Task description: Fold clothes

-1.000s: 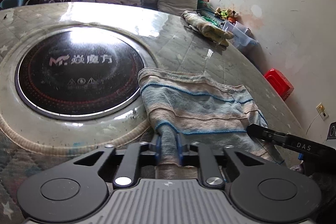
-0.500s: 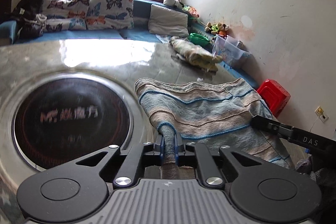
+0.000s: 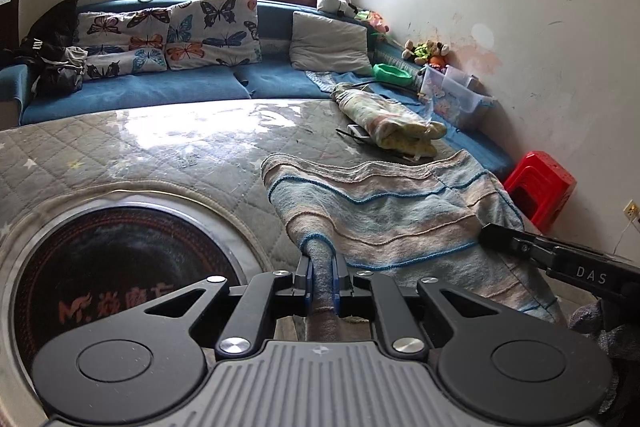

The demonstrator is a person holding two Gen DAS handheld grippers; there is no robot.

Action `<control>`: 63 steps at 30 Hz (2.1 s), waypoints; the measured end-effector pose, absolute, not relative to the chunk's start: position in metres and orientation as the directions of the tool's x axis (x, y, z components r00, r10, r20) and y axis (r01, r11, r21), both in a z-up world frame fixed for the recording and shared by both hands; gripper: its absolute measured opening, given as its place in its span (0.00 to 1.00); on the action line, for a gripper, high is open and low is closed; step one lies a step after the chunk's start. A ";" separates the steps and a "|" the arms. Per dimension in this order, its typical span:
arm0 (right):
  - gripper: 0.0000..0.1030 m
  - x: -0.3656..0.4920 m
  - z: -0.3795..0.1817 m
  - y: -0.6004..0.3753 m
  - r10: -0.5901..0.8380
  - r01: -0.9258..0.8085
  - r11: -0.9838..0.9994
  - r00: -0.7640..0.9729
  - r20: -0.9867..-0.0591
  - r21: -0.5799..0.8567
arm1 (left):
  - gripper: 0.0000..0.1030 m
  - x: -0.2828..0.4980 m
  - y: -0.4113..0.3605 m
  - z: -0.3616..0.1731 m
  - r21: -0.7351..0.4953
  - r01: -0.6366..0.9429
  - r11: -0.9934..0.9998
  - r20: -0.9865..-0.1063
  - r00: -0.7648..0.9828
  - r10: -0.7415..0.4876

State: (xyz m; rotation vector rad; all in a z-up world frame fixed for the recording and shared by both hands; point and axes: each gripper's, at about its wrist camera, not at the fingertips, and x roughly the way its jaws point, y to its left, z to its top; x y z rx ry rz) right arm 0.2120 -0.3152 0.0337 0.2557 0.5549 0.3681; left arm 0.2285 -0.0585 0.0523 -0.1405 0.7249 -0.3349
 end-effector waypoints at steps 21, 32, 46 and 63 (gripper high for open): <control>0.25 0.252 -0.014 -0.339 0.335 -0.165 0.927 0.766 -0.549 0.337 | 0.16 0.266 -0.056 0.009 -0.234 0.206 0.950 -0.684 0.659 -0.312; 0.25 0.198 0.007 -0.329 0.398 -0.277 0.913 0.762 -0.511 0.298 | 0.17 0.218 -0.065 0.014 -0.199 0.292 0.936 -0.667 0.659 -0.347; 0.17 0.176 -0.006 -0.332 0.345 -0.236 0.936 0.766 -0.543 0.262 | 0.17 0.203 -0.050 -0.001 -0.184 0.259 0.948 -0.698 0.645 -0.311; 0.18 0.220 0.004 -0.325 0.356 -0.239 0.932 0.746 -0.563 0.272 | 0.24 0.185 -0.032 -0.002 -0.207 0.255 0.945 -0.687 0.649 -0.326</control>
